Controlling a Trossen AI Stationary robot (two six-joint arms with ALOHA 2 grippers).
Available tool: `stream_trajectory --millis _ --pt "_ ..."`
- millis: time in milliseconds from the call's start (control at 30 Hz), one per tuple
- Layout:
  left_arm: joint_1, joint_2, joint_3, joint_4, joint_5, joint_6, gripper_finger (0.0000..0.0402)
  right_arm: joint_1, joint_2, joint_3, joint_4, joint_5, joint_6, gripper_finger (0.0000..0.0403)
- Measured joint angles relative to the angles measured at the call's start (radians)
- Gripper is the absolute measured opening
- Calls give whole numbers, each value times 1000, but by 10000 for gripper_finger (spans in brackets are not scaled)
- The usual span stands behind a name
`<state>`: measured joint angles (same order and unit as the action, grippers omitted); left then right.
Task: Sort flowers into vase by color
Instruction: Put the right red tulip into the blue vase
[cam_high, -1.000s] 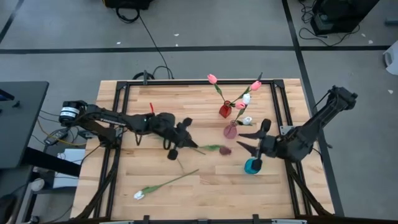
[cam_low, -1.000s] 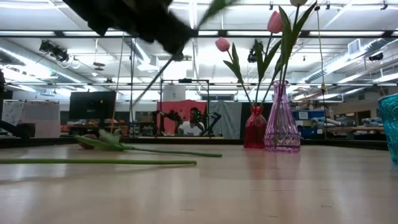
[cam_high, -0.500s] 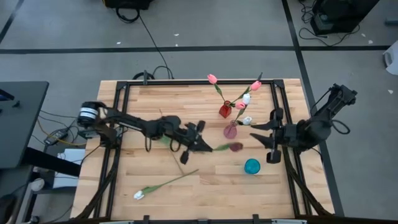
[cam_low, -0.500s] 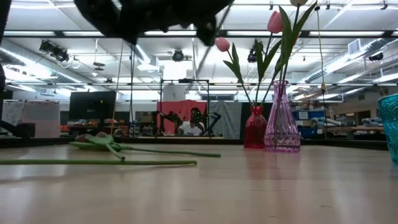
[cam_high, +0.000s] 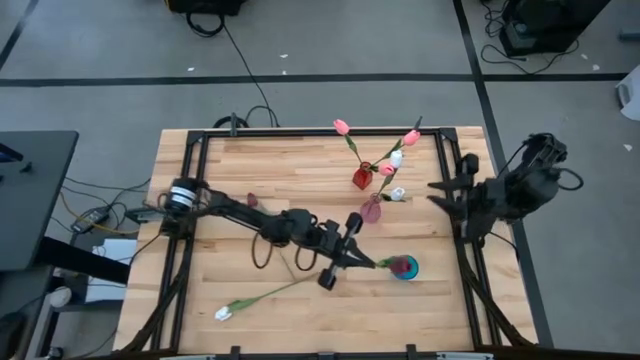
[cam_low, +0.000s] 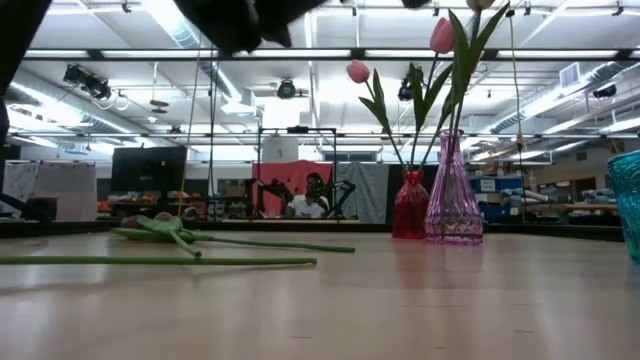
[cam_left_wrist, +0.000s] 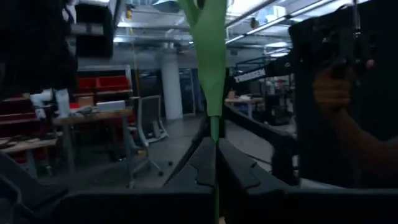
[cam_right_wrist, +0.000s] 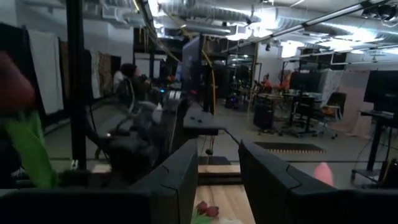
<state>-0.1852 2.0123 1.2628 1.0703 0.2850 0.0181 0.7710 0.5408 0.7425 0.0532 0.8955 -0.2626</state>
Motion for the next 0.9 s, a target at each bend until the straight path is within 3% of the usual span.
stream_trajectory --millis 200,567,900 --pt "2 152 142 96 1 31 7 1 -74 1 -107 0 78 129" --pt "13 371 424 100 -20 113 7 1 -77 0 -138 53 95 129" --pt "60 545 626 261 -22 -105 7 1 -77 0 -141 86 95 129"
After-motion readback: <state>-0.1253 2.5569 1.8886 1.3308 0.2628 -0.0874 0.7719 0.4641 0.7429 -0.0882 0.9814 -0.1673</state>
